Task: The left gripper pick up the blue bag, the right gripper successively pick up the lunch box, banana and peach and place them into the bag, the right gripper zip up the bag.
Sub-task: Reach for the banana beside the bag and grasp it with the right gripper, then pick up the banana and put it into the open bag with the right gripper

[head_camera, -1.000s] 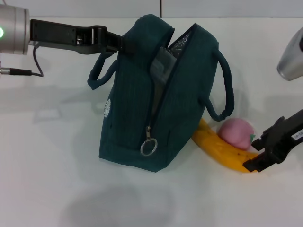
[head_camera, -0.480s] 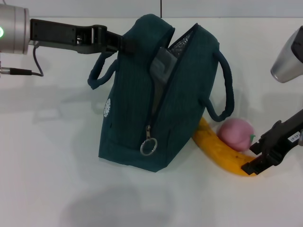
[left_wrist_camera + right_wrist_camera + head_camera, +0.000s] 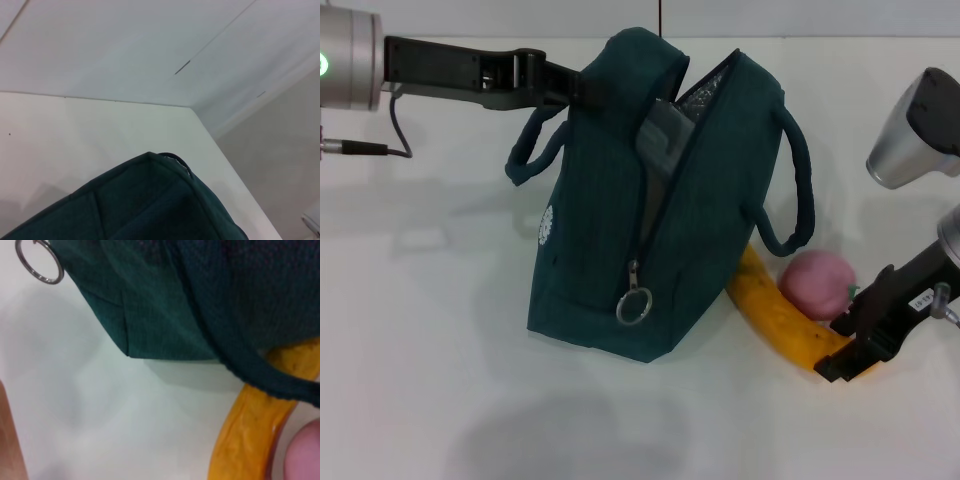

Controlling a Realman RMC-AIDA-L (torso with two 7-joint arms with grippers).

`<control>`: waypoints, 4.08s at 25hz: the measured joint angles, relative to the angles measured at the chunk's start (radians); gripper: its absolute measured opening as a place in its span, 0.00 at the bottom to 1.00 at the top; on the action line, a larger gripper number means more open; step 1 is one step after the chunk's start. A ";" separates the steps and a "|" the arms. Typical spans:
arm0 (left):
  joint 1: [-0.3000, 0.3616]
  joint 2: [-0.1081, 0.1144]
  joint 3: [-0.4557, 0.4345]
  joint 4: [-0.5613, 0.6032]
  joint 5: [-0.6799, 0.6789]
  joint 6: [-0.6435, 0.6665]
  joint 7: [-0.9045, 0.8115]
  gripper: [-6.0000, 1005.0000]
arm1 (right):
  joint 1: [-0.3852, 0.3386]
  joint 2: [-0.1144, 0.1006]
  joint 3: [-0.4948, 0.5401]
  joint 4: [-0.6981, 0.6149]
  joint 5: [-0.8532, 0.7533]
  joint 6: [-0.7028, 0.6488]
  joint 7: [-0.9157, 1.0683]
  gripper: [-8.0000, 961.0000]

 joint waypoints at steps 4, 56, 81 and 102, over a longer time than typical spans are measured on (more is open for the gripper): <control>-0.001 0.002 0.000 0.000 0.000 -0.002 0.001 0.08 | 0.008 -0.001 -0.002 0.015 -0.002 0.016 0.000 0.66; -0.031 -0.006 0.000 0.000 -0.001 -0.019 -0.002 0.09 | -0.013 -0.097 0.528 0.445 0.306 -0.328 -0.330 0.48; -0.020 -0.022 0.005 0.000 -0.002 -0.041 0.002 0.09 | -0.036 -0.132 0.521 0.561 0.694 -0.502 -0.437 0.48; -0.029 -0.030 0.008 0.000 -0.013 -0.037 0.008 0.09 | 0.014 -0.136 0.515 0.745 0.726 -0.322 -0.383 0.49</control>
